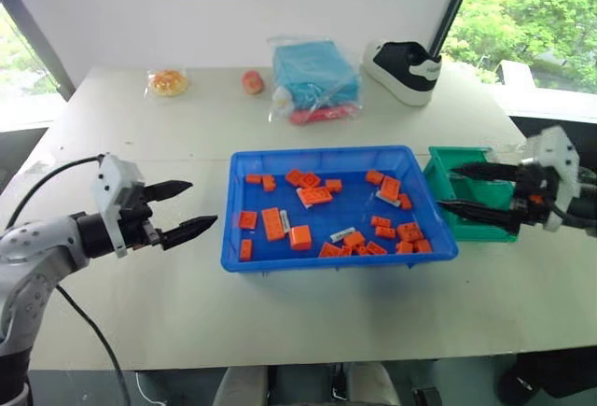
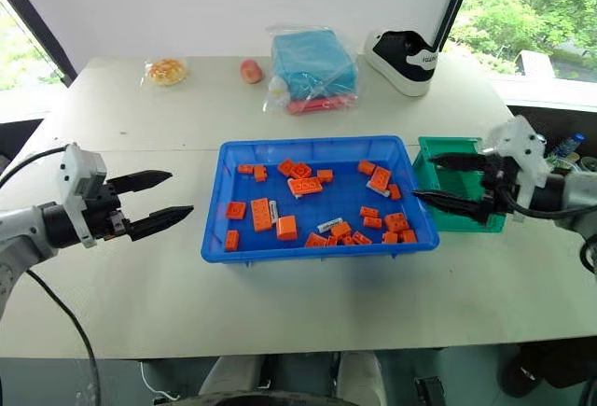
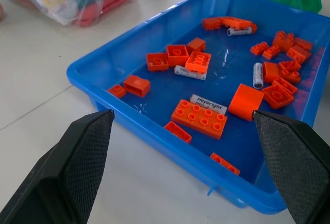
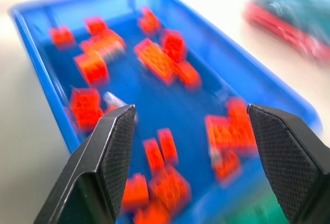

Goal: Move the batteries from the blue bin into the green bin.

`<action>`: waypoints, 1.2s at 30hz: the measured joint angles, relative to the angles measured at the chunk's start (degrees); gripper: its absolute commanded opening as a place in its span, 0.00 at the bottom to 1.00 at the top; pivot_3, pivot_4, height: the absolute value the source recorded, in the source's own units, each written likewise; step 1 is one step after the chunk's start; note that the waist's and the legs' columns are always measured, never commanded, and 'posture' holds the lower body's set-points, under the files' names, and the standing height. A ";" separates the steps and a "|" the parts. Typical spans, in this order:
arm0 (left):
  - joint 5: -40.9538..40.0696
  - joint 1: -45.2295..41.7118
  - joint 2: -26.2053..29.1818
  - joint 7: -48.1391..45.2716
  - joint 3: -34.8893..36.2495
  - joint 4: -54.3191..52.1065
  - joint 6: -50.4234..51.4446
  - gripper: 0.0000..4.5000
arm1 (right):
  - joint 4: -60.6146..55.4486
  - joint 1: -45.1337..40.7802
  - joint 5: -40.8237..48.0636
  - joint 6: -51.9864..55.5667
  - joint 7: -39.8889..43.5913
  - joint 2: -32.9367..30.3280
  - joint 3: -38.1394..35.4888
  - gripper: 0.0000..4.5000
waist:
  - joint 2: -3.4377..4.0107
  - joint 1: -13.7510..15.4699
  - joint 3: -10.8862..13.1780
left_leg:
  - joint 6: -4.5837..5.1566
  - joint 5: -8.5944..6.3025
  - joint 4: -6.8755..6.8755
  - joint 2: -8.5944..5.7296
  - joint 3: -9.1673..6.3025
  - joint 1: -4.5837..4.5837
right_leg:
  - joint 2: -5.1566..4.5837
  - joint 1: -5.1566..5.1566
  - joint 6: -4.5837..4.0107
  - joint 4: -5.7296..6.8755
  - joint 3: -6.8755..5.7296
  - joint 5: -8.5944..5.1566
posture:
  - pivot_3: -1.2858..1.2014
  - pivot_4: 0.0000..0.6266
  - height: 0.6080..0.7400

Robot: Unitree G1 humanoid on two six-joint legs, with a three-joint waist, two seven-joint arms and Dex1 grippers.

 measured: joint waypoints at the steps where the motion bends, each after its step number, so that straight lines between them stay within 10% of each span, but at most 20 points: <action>1: -0.58 -0.74 0.56 -0.70 -0.28 -0.43 0.15 1.00 | 1.41 -5.97 -1.79 -0.70 1.04 3.25 4.95 0.79 | 0.01 -0.45 0.02 | 0.06 0.04 0.00 0.01 -0.03 0.05 | -0.01 -0.21 0.00 0.06 -0.01 0.00 | 0.52 0.24 0.89; 14: -3.94 3.65 2.31 -1.25 2.47 -5.27 2.65 1.00 | 32.82 -28.60 -26.33 -17.51 8.75 30.12 37.17 0.79 | -0.17 -0.74 0.00 | 0.14 0.14 0.10 -0.09 0.11 -0.04 | 0.06 -0.33 -0.04 0.23 0.25 0.28 | 0.52 0.24 0.89; 36: -7.59 7.93 2.83 3.08 5.58 -11.19 3.69 1.00 | 52.27 -30.59 -41.61 -30.83 8.23 38.82 41.33 0.79 | -0.16 -1.37 0.01 | 0.00 0.21 -0.04 -0.08 0.23 0.16 | 0.22 -0.35 -0.08 0.36 0.61 0.31 | 0.52 0.24 0.89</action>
